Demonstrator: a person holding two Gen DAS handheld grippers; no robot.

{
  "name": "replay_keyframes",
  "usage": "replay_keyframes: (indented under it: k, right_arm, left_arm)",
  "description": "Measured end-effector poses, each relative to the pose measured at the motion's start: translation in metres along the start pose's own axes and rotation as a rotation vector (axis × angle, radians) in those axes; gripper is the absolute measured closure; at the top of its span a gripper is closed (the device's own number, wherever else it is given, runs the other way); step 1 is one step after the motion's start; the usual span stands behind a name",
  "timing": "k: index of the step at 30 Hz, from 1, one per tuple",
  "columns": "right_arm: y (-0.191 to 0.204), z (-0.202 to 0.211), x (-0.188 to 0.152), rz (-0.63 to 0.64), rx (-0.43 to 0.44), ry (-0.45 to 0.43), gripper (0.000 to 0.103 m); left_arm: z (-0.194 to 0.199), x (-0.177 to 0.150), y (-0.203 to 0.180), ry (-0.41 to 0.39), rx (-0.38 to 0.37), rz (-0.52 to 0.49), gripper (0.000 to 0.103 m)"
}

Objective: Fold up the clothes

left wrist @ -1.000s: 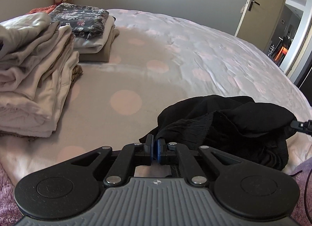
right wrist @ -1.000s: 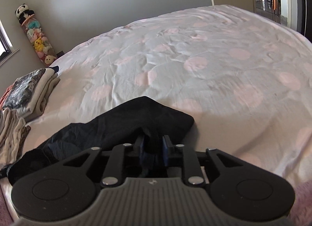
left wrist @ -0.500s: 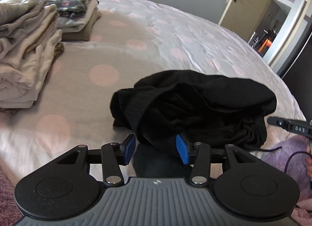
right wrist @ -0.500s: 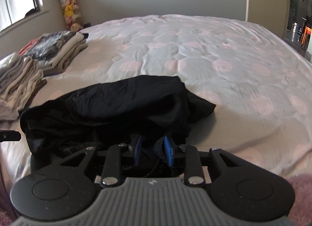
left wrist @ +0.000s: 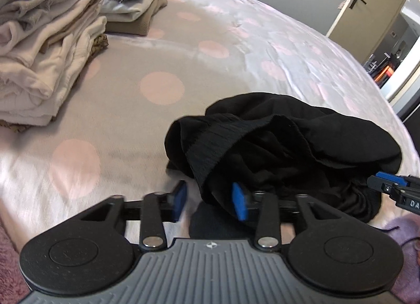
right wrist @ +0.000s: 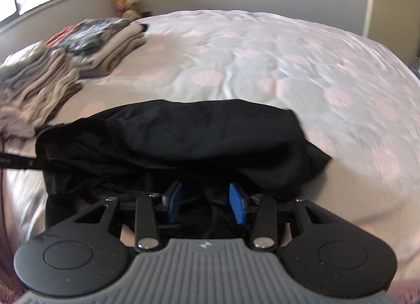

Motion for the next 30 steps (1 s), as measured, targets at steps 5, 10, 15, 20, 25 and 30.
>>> replay_keyframes:
  k: [5,10,15,20,25,30]
  right_arm:
    - [0.035,-0.017,0.010,0.191,0.044,0.010,0.060]
    - [0.062,-0.045,0.013,0.380,0.032,0.054,0.060]
    - [0.072,-0.067,0.017,0.494,0.004,0.070,0.078]
    - [0.065,-0.048,0.037,0.453,-0.032,-0.030,0.101]
    - [0.023,-0.010,0.068,0.313,-0.154,-0.158,0.101]
    - [-0.035,0.012,0.079,0.181,-0.294,-0.182,0.103]
  left_arm:
    - [-0.003,0.005,0.000,-0.001,0.033,-0.001,0.079]
    - [-0.010,0.011,0.001,0.001,0.058,0.003,0.080]
    - [-0.016,0.022,-0.004,-0.006,0.063,-0.005,0.080]
    - [-0.019,0.033,-0.016,-0.022,0.054,-0.042,0.080]
    - [-0.022,0.045,-0.029,-0.037,0.044,-0.079,0.074]
    - [-0.033,0.054,-0.057,-0.034,0.039,-0.150,0.064]
Point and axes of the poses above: each gripper's, at about its wrist camera, not at the fingertips, and z roughly against the way its jaws point, y to its left, x to its top, the point moved 1 cm from there along -z, roughly the way its jaws point, and after that the axes turned 6 degrees about -z, right-handed, at the moved point
